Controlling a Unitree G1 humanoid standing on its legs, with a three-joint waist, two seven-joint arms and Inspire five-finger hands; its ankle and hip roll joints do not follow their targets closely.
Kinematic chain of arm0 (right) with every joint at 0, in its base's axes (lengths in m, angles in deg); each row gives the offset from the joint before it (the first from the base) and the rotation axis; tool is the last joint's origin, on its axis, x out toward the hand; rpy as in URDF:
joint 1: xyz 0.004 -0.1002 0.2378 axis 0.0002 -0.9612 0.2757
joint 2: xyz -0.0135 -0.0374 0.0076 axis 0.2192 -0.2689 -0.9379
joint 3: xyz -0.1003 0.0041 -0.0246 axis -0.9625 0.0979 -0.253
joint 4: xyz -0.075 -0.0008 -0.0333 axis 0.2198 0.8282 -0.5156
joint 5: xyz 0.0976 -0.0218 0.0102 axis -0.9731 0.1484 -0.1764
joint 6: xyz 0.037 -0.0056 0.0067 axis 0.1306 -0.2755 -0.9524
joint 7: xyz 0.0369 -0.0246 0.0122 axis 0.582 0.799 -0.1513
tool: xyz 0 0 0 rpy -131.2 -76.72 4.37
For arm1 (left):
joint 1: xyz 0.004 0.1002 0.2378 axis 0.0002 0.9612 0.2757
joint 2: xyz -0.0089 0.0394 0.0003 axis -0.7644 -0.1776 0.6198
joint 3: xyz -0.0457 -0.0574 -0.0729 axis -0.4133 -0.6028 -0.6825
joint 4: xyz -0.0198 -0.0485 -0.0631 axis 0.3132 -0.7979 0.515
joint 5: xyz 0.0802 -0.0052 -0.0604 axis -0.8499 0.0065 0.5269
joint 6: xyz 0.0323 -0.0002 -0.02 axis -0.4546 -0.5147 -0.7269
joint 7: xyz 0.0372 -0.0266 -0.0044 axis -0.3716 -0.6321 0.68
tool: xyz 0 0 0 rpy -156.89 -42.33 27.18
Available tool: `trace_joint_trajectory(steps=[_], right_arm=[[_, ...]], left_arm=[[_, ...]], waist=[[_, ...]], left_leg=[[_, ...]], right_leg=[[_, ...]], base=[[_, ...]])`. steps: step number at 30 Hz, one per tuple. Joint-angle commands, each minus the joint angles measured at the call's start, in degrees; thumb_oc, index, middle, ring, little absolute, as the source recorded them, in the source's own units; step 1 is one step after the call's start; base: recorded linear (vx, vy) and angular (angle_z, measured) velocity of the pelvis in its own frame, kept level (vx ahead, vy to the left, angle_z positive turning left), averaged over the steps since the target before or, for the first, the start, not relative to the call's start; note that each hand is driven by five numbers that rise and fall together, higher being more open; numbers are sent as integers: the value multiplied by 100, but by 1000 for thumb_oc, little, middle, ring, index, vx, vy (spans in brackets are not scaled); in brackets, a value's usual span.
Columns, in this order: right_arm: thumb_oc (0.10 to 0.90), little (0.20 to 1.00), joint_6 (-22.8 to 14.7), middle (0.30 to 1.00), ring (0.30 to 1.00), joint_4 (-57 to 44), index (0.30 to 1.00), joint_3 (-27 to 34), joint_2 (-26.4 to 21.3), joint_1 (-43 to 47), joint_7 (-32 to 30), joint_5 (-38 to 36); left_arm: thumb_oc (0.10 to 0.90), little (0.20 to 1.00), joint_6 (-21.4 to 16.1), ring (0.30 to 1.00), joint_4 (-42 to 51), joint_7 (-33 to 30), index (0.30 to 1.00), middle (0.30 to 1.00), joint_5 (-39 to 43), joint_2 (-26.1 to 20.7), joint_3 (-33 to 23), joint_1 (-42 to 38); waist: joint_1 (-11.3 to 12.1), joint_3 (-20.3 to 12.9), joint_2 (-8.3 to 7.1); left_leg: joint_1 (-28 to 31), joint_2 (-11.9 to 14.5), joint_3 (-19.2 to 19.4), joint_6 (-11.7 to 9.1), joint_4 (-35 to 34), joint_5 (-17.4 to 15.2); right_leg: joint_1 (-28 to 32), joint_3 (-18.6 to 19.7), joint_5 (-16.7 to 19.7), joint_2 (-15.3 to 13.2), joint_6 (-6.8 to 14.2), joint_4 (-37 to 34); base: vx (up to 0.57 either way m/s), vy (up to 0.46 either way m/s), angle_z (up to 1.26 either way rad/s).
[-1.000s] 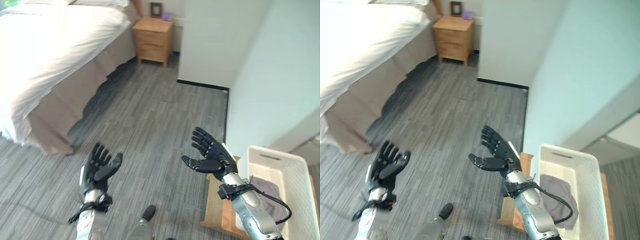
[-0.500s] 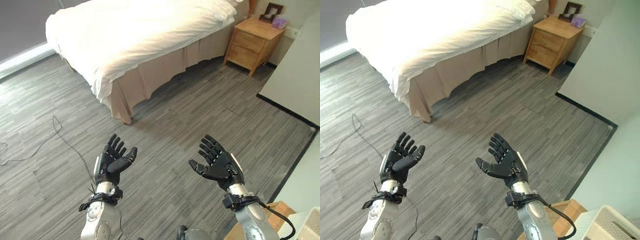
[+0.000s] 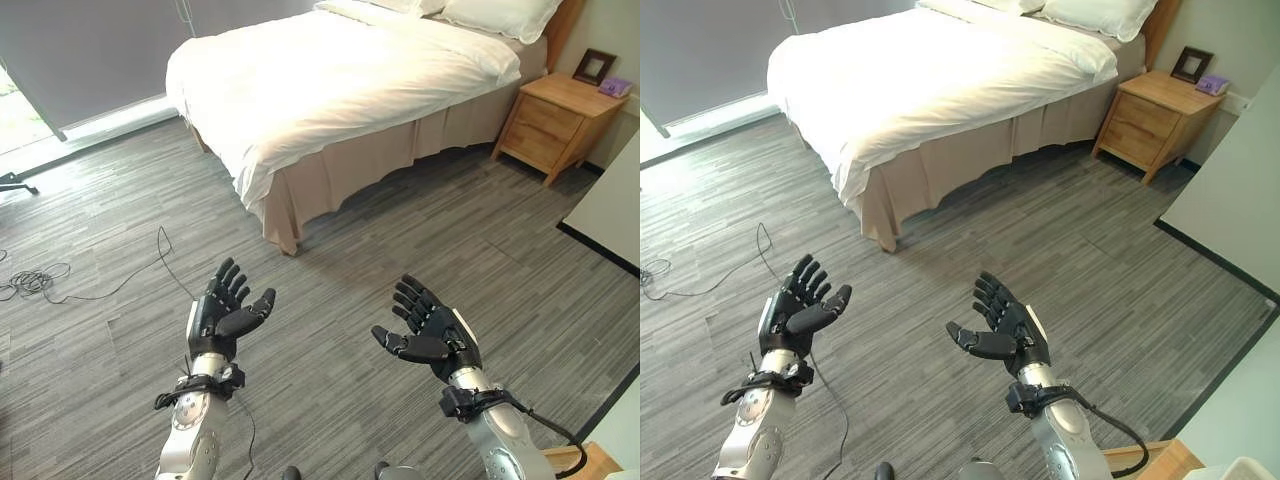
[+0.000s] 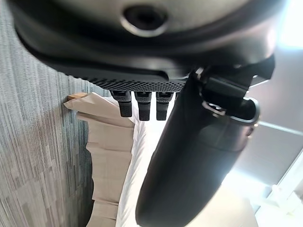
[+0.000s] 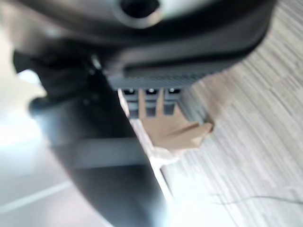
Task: Pick up bed clothes into laundry basket.
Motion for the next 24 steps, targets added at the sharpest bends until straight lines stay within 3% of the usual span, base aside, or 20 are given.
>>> trace_joint_trajectory(steps=[1,5,8,9,10,12,13,14,16,24], right_arm=[[800,900,-398,900,900,-438,900,31,242,426,299,-112],[800,900,-411,900,900,-438,900,-47,170,484,431,-309],[800,900,-479,900,900,-440,900,-27,119,563,410,-373],[800,900,-529,900,900,-443,900,33,75,566,360,-382],[800,900,-526,900,900,-436,900,50,87,529,333,-398],[800,900,-538,900,900,-499,900,113,177,401,285,-375],[800,900,-535,900,900,-505,900,115,177,391,284,-373],[800,900,-538,900,900,-606,900,179,279,243,325,-432],[800,900,-570,900,900,-603,900,148,352,158,314,-437],[800,900,-425,900,900,-673,900,-25,346,26,464,-327]], left_arm=[[800,900,-536,900,693,253,900,900,-40,-401,-274,-183],[800,900,-516,900,649,314,900,900,81,-271,-337,-6],[800,900,-547,900,636,305,900,900,109,-253,-293,-98],[800,900,-540,900,621,327,900,900,146,-260,-235,-212],[800,900,-503,900,645,392,900,900,156,-268,-196,-202],[800,900,-481,900,636,414,900,900,154,-285,-117,-174],[800,900,-482,900,637,413,900,900,153,-286,-111,-169],[800,900,-480,900,542,425,900,900,155,-274,-46,-155],[800,900,-457,900,481,381,900,900,131,-316,14,-180],[800,900,-472,900,505,297,900,900,-29,-369,-137,-122]], waist=[[147,-419,-473],[261,-351,-521],[257,-237,-593],[126,-178,-680],[56,-199,-701],[-17,-282,-603],[-18,-287,-602],[-90,-392,-478],[-124,-470,-410],[-104,-551,-426]], left_leg=[[-94,-178,-113,154,247,-483],[-266,-79,-358,-33,228,-247],[-499,-88,-294,-51,519,-266],[-518,38,363,-4,1112,-558],[-403,99,649,17,1304,-667],[-154,127,786,3,972,-862],[-137,126,784,2,944,-853],[-18,87,824,12,454,-746],[69,20,744,38,85,-644],[292,-92,937,124,-231,-553]], right_leg=[[421,-223,352,-128,16,-1145],[540,-544,358,-46,-87,-1336],[491,-732,398,-115,-85,-1296],[323,-960,462,-249,-71,-1175],[258,-1090,484,-291,-80,-1188],[238,-1192,457,-252,-25,-1234],[244,-1197,455,-251,-23,-1237],[232,-1286,488,-211,34,-1245],[239,-1292,546,-215,61,-1299],[326,-1150,682,-346,180,-1470]], base=[[-24,-154,43],[-29,-147,48],[-157,-112,70],[-212,-29,76],[-228,-19,89],[-64,35,95],[8,96,66],[47,107,41],[56,141,45],[23,67,-17]])
